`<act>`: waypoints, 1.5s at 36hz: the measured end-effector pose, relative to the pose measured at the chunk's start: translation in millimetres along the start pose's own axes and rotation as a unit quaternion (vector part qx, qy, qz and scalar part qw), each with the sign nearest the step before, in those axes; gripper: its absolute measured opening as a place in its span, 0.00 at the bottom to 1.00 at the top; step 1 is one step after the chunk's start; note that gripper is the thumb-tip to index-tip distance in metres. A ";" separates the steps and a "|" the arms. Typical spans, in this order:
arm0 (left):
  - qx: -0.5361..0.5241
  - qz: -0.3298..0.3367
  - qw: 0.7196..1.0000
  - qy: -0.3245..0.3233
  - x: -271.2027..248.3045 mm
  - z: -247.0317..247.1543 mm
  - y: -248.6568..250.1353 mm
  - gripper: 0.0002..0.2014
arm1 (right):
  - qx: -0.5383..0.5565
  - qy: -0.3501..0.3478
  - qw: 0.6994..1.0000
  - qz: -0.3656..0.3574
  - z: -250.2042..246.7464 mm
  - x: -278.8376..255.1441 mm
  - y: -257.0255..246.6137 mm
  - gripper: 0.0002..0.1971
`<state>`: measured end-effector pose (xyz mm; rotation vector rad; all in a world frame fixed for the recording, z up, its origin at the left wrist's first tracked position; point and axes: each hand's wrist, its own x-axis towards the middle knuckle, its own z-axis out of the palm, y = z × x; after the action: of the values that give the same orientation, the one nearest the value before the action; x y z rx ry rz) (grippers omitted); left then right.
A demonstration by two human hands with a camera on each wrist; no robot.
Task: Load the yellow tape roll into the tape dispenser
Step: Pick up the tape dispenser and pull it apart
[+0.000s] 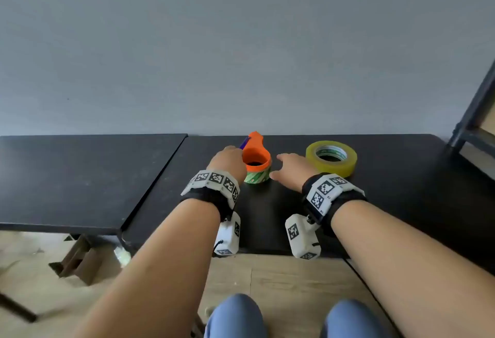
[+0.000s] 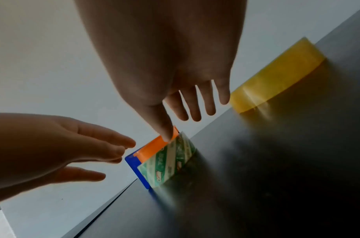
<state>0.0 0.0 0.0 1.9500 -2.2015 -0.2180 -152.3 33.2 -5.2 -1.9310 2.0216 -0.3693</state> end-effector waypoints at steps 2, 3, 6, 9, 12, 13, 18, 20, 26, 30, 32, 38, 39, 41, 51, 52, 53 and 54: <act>0.001 -0.006 1.000 -0.014 5.3 2.7 -1.2 0.22 | -0.001 -0.004 1.000 0.011 2.8 5.5 -0.4 0.26; 0.003 -0.009 1.000 -0.021 6.3 4.8 -1.1 0.22 | -0.005 -0.009 1.000 0.016 4.1 6.7 -1.0 0.25; 0.008 -0.011 1.000 -0.019 7.6 10.3 -1.0 0.21 | -0.008 -0.028 0.999 0.033 8.0 7.2 -3.5 0.23; 0.003 -0.011 1.000 -0.003 7.4 12.7 0.5 0.20 | -0.001 -0.050 0.998 0.029 10.3 7.9 -2.4 0.16; -0.014 -0.006 1.000 0.006 5.9 11.6 4.2 0.18 | 0.015 -0.060 0.998 0.019 12.0 7.9 -1.4 0.13; -0.023 -0.005 1.000 0.007 4.6 11.4 5.2 0.18 | 0.022 -0.057 0.998 0.014 11.9 6.8 -0.8 0.11; -0.080 -0.004 0.997 0.018 -3.1 12.4 8.5 0.18 | 0.045 -0.036 0.998 0.013 9.1 0.3 2.9 0.09; -0.114 -0.002 0.993 0.012 -7.1 13.2 10.4 0.19 | 0.060 -0.020 0.998 0.016 8.2 0.1 6.2 0.07; -0.200 -0.008 0.980 0.014 -16.2 17.3 19.7 0.20 | 0.141 0.039 0.989 0.033 -0.2 -3.6 19.8 0.06; -0.235 -0.008 0.972 -0.007 -18.9 18.0 32.8 0.19 | 0.204 0.086 0.974 0.038 -10.7 -10.7 27.8 0.13; -0.235 -0.003 0.972 -0.024 -20.5 20.0 39.5 0.17 | 0.221 0.114 0.968 0.031 -16.0 -13.0 31.3 0.16; -0.226 0.014 0.970 -0.091 -25.7 25.1 49.7 0.16 | 0.246 0.133 0.960 -0.007 -27.1 -18.9 38.1 0.18; -0.225 0.015 0.970 -0.095 -26.1 24.8 49.7 0.17 | 0.245 0.133 0.960 -0.013 -27.6 -19.9 38.0 0.18; -0.232 0.012 0.970 -0.071 -24.5 23.0 48.5 0.18 | 0.241 0.131 0.961 -0.019 -27.2 -20.6 37.9 0.19; -0.321 0.007 0.947 -0.008 -30.1 18.2 56.5 0.11 | 0.256 0.110 0.960 0.003 -21.0 -23.1 37.2 0.14; -0.311 0.012 0.950 -0.008 -30.1 19.8 57.6 0.11 | 0.253 0.106 0.962 -0.001 -20.7 -23.8 36.8 0.12; -0.304 0.013 0.953 -0.008 -30.1 20.9 58.6 0.12 | 0.250 0.104 0.963 -0.004 -20.5 -24.7 36.3 0.12; -0.298 0.012 0.954 -0.006 -29.8 22.0 59.3 0.13 | 0.246 0.104 0.964 -0.007 -20.6 -25.6 35.9 0.12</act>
<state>-59.0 36.5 -8.7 1.5791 -1.8612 -0.7893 -192.5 60.0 0.6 -1.6452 1.8072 -1.0106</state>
